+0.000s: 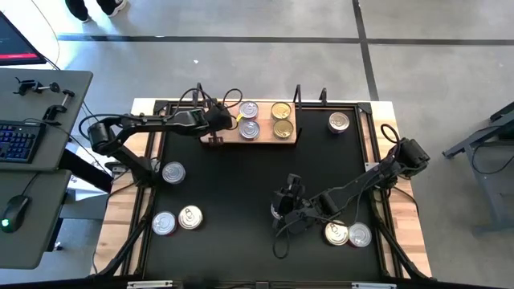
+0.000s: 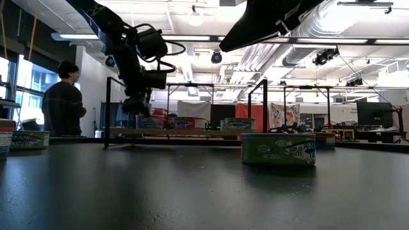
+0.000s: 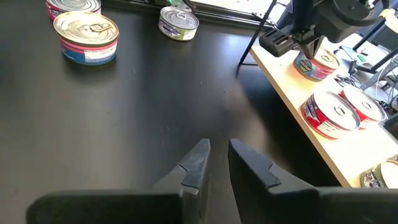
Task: Stack canned seafood by type on shelf
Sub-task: Put the blue tuna can on the shelf, then put the blue tuna can on the shelf aligned with the other blue tuna can
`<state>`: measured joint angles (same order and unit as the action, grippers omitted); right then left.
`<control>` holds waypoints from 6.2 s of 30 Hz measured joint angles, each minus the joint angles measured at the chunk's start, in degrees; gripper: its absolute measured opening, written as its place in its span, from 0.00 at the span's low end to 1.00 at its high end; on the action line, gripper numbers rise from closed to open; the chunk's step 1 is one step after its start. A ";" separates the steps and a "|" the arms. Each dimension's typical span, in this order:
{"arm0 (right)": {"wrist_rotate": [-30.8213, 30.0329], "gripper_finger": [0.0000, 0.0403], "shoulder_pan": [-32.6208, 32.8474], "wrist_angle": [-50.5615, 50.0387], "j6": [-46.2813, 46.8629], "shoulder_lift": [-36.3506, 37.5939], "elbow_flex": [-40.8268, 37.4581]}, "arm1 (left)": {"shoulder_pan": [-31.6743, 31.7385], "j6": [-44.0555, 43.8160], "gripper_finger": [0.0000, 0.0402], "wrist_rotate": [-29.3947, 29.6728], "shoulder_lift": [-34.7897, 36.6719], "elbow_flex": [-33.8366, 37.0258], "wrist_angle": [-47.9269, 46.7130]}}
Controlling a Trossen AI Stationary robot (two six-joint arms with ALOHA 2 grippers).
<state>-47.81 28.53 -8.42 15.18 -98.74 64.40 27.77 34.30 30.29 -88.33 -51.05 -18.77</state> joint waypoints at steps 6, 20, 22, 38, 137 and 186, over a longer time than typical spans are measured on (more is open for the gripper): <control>0.00 0.12 0.00 -0.01 -0.07 0.00 0.00 | 0.91 -0.32 0.09 0.26 0.00 0.00 1.80; 0.00 0.12 -0.67 -0.03 0.29 0.00 0.00 | -1.13 -2.09 0.27 7.95 2.09 0.02 2.10; 0.00 0.12 -1.46 -0.01 0.39 0.00 0.00 | -2.91 -4.70 0.27 7.92 3.30 0.02 1.69; -0.01 0.12 -4.28 0.80 0.42 0.00 -0.02 | -24.34 -21.77 0.28 7.76 17.72 0.04 -6.59; 3.50 0.12 4.09 -2.74 2.32 0.55 -0.02 | -30.91 -31.17 0.27 -29.77 19.17 0.13 6.18; 3.10 0.12 1.88 -3.00 2.34 0.52 -0.02 | -76.64 -57.02 0.08 6.67 -8.35 1.30 -30.30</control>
<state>-44.71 30.41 -11.42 17.52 -98.21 64.38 -48.87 -22.72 36.96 -96.68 -49.75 -49.07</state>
